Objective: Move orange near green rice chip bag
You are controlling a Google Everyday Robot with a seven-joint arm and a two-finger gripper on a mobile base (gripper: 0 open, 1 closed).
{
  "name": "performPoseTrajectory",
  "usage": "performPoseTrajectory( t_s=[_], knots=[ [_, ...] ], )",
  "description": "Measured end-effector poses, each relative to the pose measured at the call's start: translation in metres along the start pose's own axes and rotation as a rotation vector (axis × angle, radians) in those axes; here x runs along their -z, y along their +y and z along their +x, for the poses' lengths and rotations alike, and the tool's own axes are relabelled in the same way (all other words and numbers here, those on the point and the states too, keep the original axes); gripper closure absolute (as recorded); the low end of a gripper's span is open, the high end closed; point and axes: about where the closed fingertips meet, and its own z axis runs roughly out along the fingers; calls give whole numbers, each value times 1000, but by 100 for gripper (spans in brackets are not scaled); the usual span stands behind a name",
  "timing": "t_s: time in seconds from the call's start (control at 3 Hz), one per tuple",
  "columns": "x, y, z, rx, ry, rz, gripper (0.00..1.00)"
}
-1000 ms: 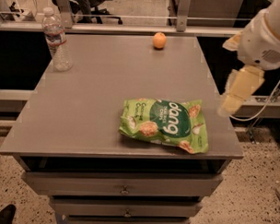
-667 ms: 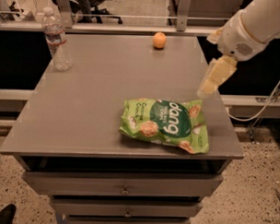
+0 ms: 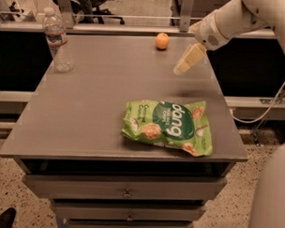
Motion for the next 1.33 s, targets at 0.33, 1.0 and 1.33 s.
performPoseTrajectory(
  t_s=[0.33,1.0,1.33],
  knots=[
    [-35,-42,-5,-78,-78,47,0],
    [-76,-107,-5,-242,-172,201,0],
    [-92,-125,-13,-329,-213,252,0]
  ],
)
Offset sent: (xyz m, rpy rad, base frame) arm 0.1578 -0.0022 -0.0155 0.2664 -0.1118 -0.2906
